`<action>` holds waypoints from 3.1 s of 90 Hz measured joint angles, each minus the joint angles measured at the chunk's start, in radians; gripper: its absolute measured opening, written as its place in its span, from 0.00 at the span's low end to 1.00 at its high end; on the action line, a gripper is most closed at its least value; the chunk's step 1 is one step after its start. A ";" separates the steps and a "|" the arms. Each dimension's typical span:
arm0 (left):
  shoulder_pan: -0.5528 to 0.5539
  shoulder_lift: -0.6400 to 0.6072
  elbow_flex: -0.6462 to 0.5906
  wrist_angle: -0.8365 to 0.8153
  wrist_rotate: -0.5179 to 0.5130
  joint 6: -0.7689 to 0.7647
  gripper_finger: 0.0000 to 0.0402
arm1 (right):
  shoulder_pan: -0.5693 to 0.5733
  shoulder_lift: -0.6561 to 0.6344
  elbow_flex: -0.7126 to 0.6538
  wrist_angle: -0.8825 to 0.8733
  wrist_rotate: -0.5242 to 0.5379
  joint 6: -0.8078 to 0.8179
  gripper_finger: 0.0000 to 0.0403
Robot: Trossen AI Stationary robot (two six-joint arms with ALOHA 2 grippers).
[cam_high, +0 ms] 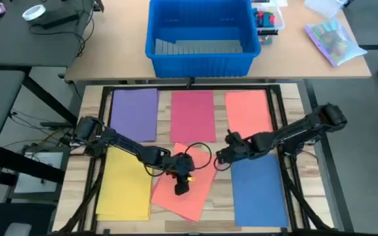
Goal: Organize paper
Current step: Stack the orange colored paper on top of the other orange colored paper
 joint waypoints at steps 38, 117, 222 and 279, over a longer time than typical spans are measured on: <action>0.025 0.071 -0.002 0.016 -0.037 -0.004 0.00 | -0.038 0.186 0.000 0.221 -0.133 -0.072 0.53; 0.029 0.128 0.002 0.054 -0.041 0.003 0.00 | 0.048 0.114 0.040 0.313 -0.176 -0.099 0.53; 0.229 -0.320 0.171 -0.643 -0.011 0.227 0.00 | -0.521 -0.326 0.037 -0.326 -0.173 -0.750 0.00; 0.659 -0.397 0.170 -0.812 -0.020 0.806 0.00 | -1.113 -0.200 0.035 -0.268 -0.106 -1.469 0.00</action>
